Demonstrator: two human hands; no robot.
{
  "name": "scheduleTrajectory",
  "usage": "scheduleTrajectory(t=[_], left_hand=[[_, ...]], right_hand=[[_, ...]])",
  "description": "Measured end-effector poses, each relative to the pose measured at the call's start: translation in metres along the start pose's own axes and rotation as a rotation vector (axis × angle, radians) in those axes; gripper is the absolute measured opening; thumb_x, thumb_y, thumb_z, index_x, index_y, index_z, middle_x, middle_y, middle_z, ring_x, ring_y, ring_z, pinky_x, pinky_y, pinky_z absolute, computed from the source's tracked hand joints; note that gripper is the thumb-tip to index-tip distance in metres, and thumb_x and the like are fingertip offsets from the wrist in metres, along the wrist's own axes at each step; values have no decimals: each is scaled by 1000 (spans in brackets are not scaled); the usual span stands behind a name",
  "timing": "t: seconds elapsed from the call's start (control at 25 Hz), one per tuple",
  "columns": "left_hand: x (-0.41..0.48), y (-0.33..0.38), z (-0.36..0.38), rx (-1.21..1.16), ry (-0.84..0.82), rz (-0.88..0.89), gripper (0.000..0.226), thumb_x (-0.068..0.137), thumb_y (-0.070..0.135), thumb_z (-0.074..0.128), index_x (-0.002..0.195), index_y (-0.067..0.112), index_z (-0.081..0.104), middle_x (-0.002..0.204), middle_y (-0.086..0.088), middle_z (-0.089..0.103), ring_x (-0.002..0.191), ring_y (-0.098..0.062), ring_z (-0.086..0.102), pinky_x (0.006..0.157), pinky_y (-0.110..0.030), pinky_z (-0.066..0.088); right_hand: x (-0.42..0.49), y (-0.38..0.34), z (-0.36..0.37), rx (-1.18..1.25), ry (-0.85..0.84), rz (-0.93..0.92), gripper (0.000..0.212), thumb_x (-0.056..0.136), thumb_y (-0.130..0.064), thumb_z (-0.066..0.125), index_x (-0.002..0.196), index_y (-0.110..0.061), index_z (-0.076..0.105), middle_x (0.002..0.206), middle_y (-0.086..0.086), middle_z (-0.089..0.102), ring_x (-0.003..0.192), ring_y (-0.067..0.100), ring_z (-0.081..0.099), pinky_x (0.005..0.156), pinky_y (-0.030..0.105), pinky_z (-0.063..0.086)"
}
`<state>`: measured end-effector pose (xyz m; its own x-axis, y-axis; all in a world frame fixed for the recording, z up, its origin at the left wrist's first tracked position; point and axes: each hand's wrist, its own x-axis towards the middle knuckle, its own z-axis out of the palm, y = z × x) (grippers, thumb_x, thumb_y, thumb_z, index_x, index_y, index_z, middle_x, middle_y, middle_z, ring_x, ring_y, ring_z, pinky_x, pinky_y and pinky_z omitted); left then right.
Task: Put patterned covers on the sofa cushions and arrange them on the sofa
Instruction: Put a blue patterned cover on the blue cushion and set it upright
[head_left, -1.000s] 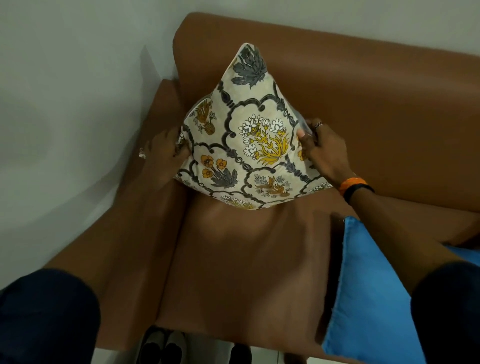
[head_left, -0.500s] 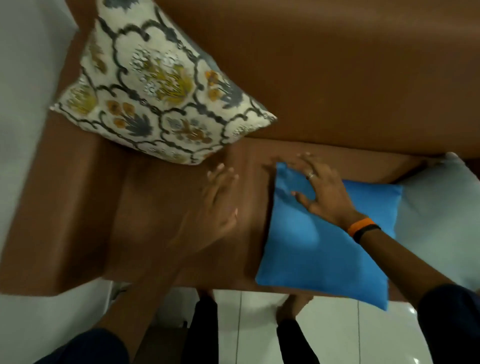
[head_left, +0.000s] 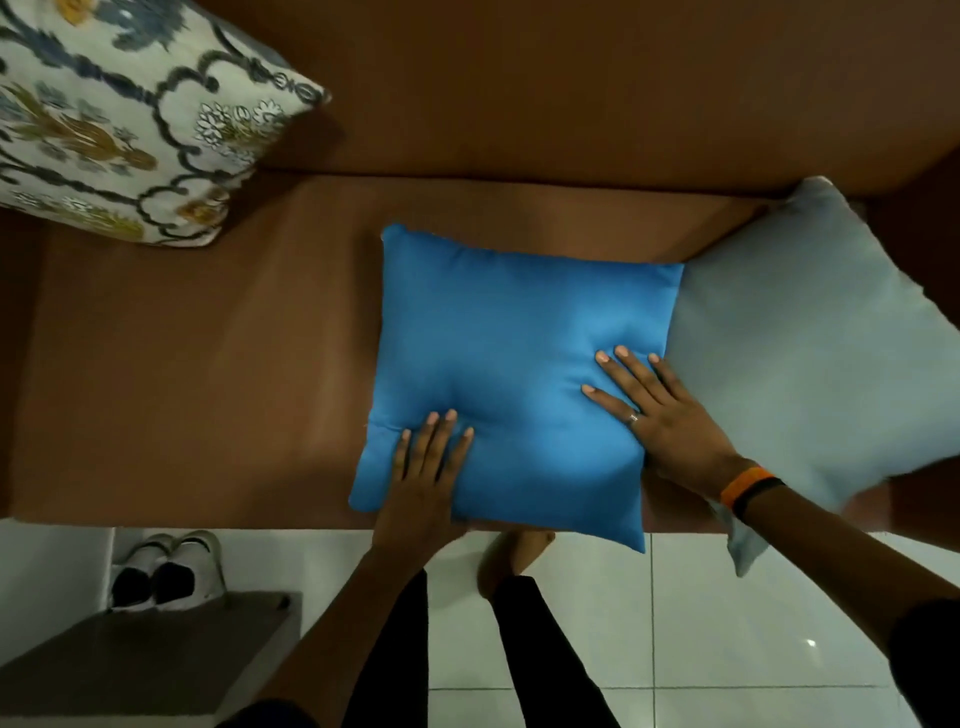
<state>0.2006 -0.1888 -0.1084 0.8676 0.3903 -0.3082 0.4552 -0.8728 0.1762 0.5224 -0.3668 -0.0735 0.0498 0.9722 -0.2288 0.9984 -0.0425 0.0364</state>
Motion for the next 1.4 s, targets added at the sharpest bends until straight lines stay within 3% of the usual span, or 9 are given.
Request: scheduleTrajectory(t=[0.12, 0.24, 0.44, 0.6, 0.76, 0.96, 1.08, 1.28, 1.4], left_hand=[[7, -1, 11, -48, 122, -64, 109, 82, 56, 70, 165, 24, 6, 169, -8, 25, 157, -29, 25, 127, -50, 21], [10, -9, -2, -265, 218, -33, 91, 71, 52, 82, 149, 18, 49, 152, -8, 52, 142, -26, 50, 118, -40, 37], [52, -38, -111, -677, -437, -791, 49, 76, 44, 64, 113, 12, 73, 107, -15, 67, 97, -34, 60, 105, -47, 41], [91, -106, -173, -545, -360, -699, 54, 105, 41, 49, 146, 7, 51, 146, -13, 52, 143, -33, 43, 127, -56, 23], [111, -160, -298, -942, 55, -232, 65, 68, 27, 84, 127, 31, 58, 113, 40, 69, 108, 18, 64, 91, -2, 50], [161, -175, -307, -983, 135, -91, 76, 82, 13, 82, 148, 7, 47, 133, 3, 63, 117, -5, 64, 105, -29, 56], [176, -169, -290, -1008, 197, -119, 90, 70, 45, 74, 149, 24, 38, 138, 12, 54, 119, 14, 56, 98, -5, 48], [188, -168, -274, -804, 442, -186, 85, 84, 39, 69, 156, 8, 36, 155, -12, 47, 144, -25, 46, 122, -46, 39], [178, -150, -269, -694, 586, -139, 76, 90, 25, 70, 156, 5, 37, 157, -15, 43, 148, -28, 40, 128, -38, 31]], right_hand=[[15, -1, 19, -3, 106, 36, 77, 101, -10, 46, 167, -31, 13, 174, 10, 19, 161, 33, 18, 128, 56, 24], [16, -1, 14, 75, 228, 27, 64, 96, -10, 56, 156, -28, 45, 167, 9, 39, 154, 32, 36, 123, 53, 31], [36, 16, -74, 202, 252, 3, 69, 59, -25, 88, 126, -17, 74, 141, 5, 68, 120, 29, 70, 107, 52, 37], [73, 26, -179, 343, 410, 86, 55, 70, -32, 61, 118, -9, 76, 115, 9, 79, 100, 29, 75, 102, 52, 39], [118, 59, -269, 506, 445, 199, 34, 83, -54, 50, 102, -27, 58, 79, 10, 67, 78, 32, 64, 86, 41, 36], [199, 84, -266, 837, 321, 346, 43, 99, -47, 63, 134, -23, 56, 126, 10, 70, 117, 33, 65, 101, 58, 50], [226, 85, -241, 1001, 354, 410, 51, 104, -47, 56, 148, -23, 48, 143, 6, 63, 131, 30, 59, 110, 59, 45], [242, 89, -228, 700, 487, 485, 62, 100, -64, 41, 150, -27, 47, 142, 4, 63, 131, 30, 58, 110, 57, 43], [225, 84, -216, 595, 494, 530, 61, 103, -54, 51, 155, -25, 42, 156, 5, 51, 144, 28, 45, 118, 51, 34]])
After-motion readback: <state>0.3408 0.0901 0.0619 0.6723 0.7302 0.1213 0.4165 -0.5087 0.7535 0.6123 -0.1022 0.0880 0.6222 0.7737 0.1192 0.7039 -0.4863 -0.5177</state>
